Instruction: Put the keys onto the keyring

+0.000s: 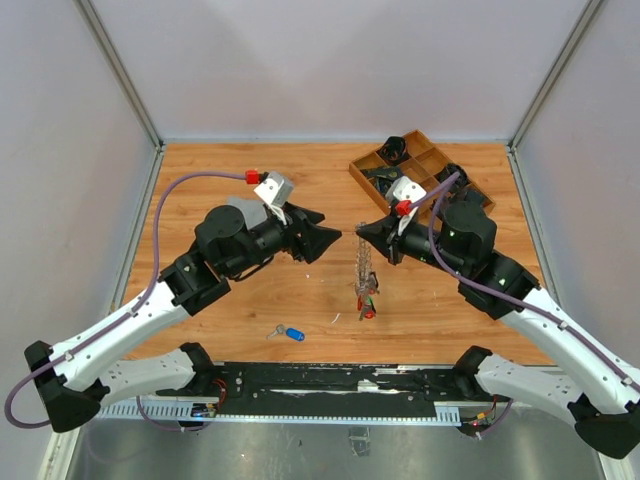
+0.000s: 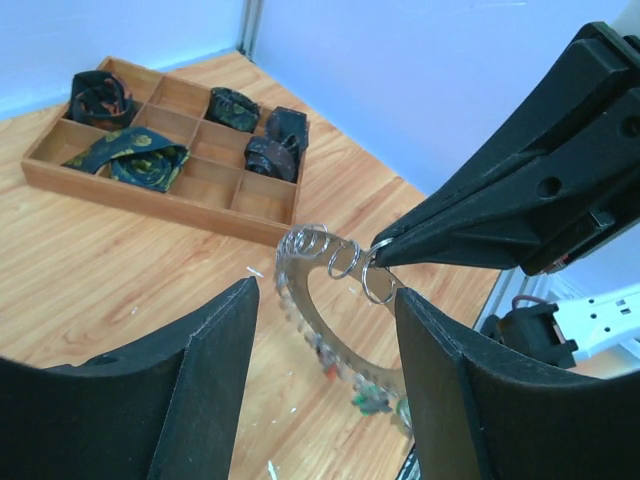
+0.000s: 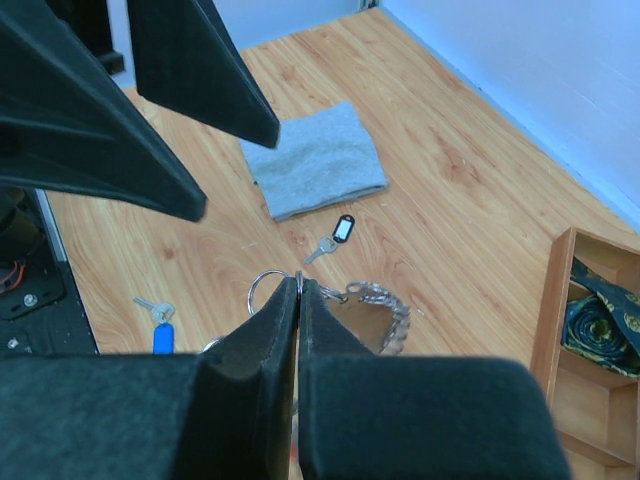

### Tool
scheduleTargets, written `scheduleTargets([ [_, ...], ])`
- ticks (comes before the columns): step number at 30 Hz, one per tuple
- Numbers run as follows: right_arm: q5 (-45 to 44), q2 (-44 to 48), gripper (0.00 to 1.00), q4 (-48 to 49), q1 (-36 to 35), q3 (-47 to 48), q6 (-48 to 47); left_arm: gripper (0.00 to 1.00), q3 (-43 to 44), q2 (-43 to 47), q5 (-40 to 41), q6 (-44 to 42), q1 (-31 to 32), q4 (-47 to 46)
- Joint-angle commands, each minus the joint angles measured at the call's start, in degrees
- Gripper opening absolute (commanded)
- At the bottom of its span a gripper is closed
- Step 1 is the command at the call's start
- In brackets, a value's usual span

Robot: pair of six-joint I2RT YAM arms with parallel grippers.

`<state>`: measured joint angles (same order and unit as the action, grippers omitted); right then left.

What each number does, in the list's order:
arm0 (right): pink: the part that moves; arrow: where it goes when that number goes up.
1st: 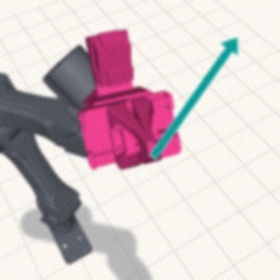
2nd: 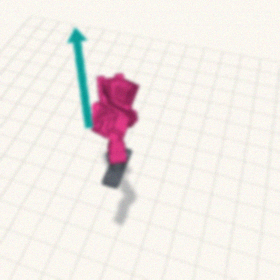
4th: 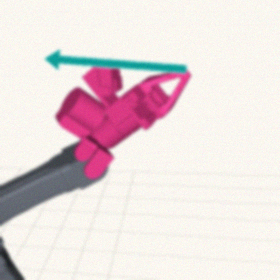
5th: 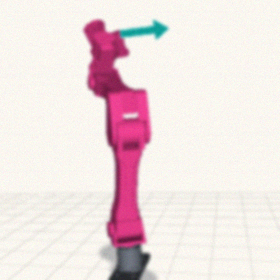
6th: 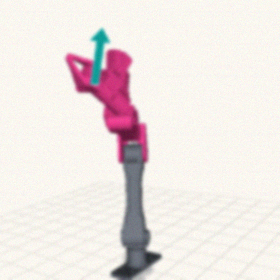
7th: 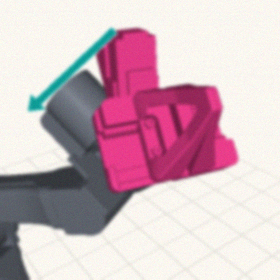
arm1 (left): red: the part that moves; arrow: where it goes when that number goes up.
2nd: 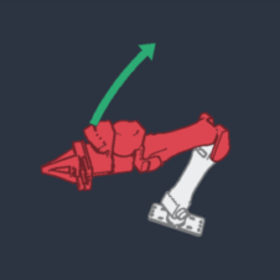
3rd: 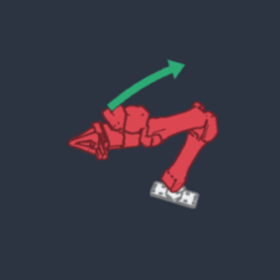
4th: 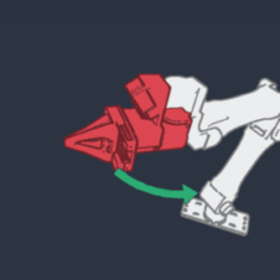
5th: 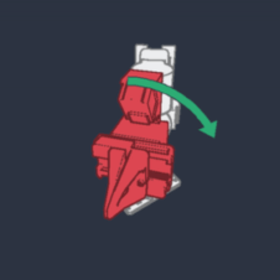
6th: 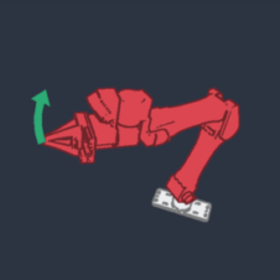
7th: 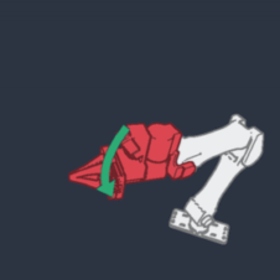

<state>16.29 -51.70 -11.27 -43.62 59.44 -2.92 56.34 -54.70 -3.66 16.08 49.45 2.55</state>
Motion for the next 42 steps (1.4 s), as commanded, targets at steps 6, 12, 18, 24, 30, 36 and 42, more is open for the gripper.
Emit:
scheduleTargets([
  [6, -3.3, 2.5, 0.0, 8.0, -2.7, 1.0, 3.2, 0.6, -1.1, -0.7, -5.9, 2.3, 1.2, -7.7],
  [12, -2.4, 3.7, 0.0, 10.1, -2.8, 0.2, 3.9, 0.6, -3.8, -0.1, -7.3, 5.2, 1.2, -10.7],
  [18, -1.6, 3.7, 0.0, 11.0, -3.1, 0.2, 4.4, 0.57, -4.7, -1.0, -8.5, 7.5, 1.2, -13.8],
  [24, -1.7, 3.4, 0.0, 11.2, -3.6, 0.3, 4.5, 0.52, -4.8, -1.7, -10.1, 9.1, 1.2, -16.9],
  [30, -1.8, 3.4, 0.0, 11.5, -3.9, 0.2, 4.6, 0.49, -5.0, -2.7, -10.7, 9.8, 1.2, -17.8],
  [36, -1.7, 3.6, 0.0, 11.7, -4.2, 0.1, 4.7, 0.38, -5.4, -3.5, -11.1, 10.8, 1.2, -19.1],
  [42, -1.9, 3.7, 0.0, 11.8, -4.4, -0.1, 4.6, 0.15, -5.1, -4.1, -11.9, 11.3, 1.3, -20.0],
])
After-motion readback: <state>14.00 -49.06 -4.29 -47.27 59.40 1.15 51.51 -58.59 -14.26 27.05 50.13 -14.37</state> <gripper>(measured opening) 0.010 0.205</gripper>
